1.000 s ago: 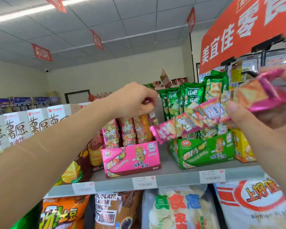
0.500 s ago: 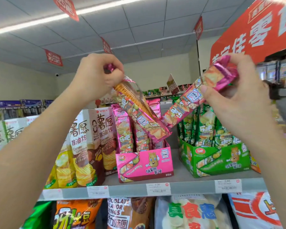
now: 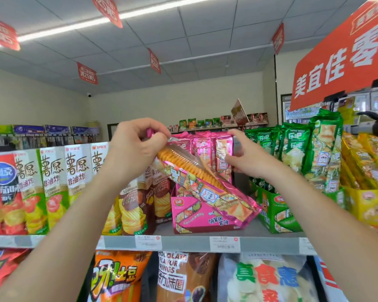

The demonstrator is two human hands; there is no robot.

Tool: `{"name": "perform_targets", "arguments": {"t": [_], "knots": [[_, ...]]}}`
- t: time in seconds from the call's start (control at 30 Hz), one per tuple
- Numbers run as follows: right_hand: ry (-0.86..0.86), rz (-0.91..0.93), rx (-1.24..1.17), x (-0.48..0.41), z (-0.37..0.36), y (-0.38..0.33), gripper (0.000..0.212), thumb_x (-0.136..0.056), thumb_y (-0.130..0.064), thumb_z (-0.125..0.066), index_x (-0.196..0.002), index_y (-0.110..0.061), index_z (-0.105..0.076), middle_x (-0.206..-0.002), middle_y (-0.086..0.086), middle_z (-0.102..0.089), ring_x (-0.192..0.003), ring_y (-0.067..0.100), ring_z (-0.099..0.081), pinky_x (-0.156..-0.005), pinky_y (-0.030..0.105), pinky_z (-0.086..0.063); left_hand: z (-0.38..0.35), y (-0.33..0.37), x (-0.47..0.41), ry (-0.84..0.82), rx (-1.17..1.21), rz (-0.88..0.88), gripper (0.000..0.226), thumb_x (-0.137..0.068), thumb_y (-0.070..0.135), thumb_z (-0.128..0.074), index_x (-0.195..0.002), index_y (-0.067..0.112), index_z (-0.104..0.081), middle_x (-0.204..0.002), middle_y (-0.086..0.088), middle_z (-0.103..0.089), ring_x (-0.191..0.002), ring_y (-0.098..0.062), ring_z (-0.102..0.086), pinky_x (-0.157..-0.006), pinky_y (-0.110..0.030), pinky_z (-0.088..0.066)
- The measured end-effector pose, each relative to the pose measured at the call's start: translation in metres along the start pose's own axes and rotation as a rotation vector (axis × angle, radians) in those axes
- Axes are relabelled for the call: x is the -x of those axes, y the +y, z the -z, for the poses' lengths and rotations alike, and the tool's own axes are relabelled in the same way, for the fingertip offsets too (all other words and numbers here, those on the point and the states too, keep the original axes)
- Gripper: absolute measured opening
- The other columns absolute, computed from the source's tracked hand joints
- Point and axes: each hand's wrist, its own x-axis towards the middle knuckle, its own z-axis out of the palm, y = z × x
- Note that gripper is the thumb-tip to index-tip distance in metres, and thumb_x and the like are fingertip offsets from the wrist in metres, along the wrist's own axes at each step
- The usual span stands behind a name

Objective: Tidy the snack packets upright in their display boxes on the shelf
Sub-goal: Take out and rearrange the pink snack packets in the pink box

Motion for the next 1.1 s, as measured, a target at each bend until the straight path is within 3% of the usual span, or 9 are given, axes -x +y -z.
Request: {"name": "perform_targets", "arguments": {"t": [0.1,0.17,0.23,0.3,0.5,0.6,0.77,0.9,1.1], "knots": [[0.201,0.069,-0.086,0.036,0.003,0.008,0.062,-0.091,-0.064,-0.044,-0.146,-0.050,-0.020,-0.135,0.000,-0.059,-0.112,0.024,-0.064,-0.091,0.045,-0.053,-0.005,-0.001,0.016,0.041,0.038,0.017,0.028,-0.085,0.006,-0.059,-0.069,0.026,-0.069,-0.052,-0.002,-0.053,-0.046,-0.009,-0.037,-0.042,-0.017,-0.025],[0.066,0.118,-0.409,0.067,0.010,0.006,0.063,-0.077,-0.084,-0.040,-0.133,-0.055,-0.042,-0.126,-0.012,-0.065,-0.103,0.007,-0.068,-0.085,0.034,-0.056,-0.009,-0.002,0.026,0.083,0.079,0.044,0.024,-0.084,0.010,-0.058,-0.070,0.025,-0.069,-0.052,-0.001,-0.051,-0.046,-0.009,-0.036,-0.042,-0.018,-0.024],[-0.267,0.043,-0.726,0.097,0.009,0.009,0.053,-0.079,-0.069,-0.061,-0.124,-0.042,-0.059,-0.125,-0.004,-0.067,-0.096,0.010,-0.071,-0.075,0.029,-0.060,-0.012,-0.005,0.035,0.137,0.101,0.075,0.026,-0.086,0.006,-0.058,-0.071,0.024,-0.070,-0.047,0.011,-0.047,-0.042,-0.002,-0.032,-0.040,-0.013,-0.023],[-0.360,0.106,-0.703,0.118,-0.001,0.015,0.056,-0.074,-0.041,-0.081,-0.125,-0.041,-0.059,-0.128,0.000,-0.065,-0.098,0.016,-0.071,-0.079,0.031,-0.060,-0.015,-0.005,0.044,0.187,0.101,0.096,0.026,-0.086,0.004,-0.057,-0.072,0.023,-0.069,-0.044,0.014,-0.044,-0.037,-0.001,-0.032,-0.038,-0.011,-0.024],[0.137,0.138,-0.769,0.146,-0.031,0.030,0.037,-0.064,-0.026,-0.076,-0.101,-0.029,-0.074,-0.096,-0.002,-0.077,-0.085,0.014,-0.073,-0.068,0.018,-0.056,-0.021,-0.010,0.073,0.104,0.166,0.228,0.023,-0.091,0.012,-0.062,-0.074,0.023,-0.073,-0.053,-0.006,-0.056,-0.042,-0.004,-0.052,-0.038,-0.012,-0.039],[0.150,0.078,-0.781,0.156,-0.033,0.037,0.035,-0.063,-0.022,-0.074,-0.097,-0.024,-0.076,-0.088,0.003,-0.078,-0.075,0.012,-0.073,-0.061,0.013,-0.053,-0.016,-0.013,0.077,0.041,0.144,0.246,0.013,-0.089,0.026,-0.068,-0.078,0.027,-0.075,-0.066,0.001,-0.071,-0.059,-0.004,-0.062,-0.051,-0.015,-0.048],[0.092,0.000,-0.777,0.167,-0.040,0.049,0.039,-0.062,-0.038,-0.080,-0.101,-0.035,-0.074,-0.094,0.004,-0.077,-0.089,0.021,-0.074,-0.076,0.030,-0.060,-0.021,-0.006,0.069,0.031,0.191,0.288,0.025,-0.079,0.048,-0.070,-0.074,0.024,-0.077,-0.070,-0.004,-0.072,-0.062,-0.012,-0.065,-0.066,-0.023,-0.056],[0.095,-0.032,-0.784,0.174,-0.041,0.059,0.068,-0.049,-0.063,-0.087,-0.107,-0.031,-0.072,-0.099,0.006,-0.076,-0.093,0.023,-0.073,-0.078,0.029,-0.059,-0.020,-0.007,0.071,-0.076,0.229,0.300,0.032,-0.078,0.059,-0.065,-0.079,0.029,-0.078,-0.077,0.002,-0.075,-0.076,-0.026,-0.071,-0.073,-0.039,-0.061],[0.186,-0.057,-1.088,0.186,-0.043,0.072,0.034,-0.068,-0.016,-0.076,-0.102,-0.019,-0.075,-0.100,0.019,-0.073,-0.089,0.030,-0.072,-0.075,0.038,-0.061,-0.010,-0.020,0.103,-0.350,0.360,0.257,0.047,-0.072,0.060,-0.074,-0.107,0.029,-0.072,-0.113,0.007,-0.071,-0.106,-0.011,-0.066,-0.074,-0.024,-0.057]]}}
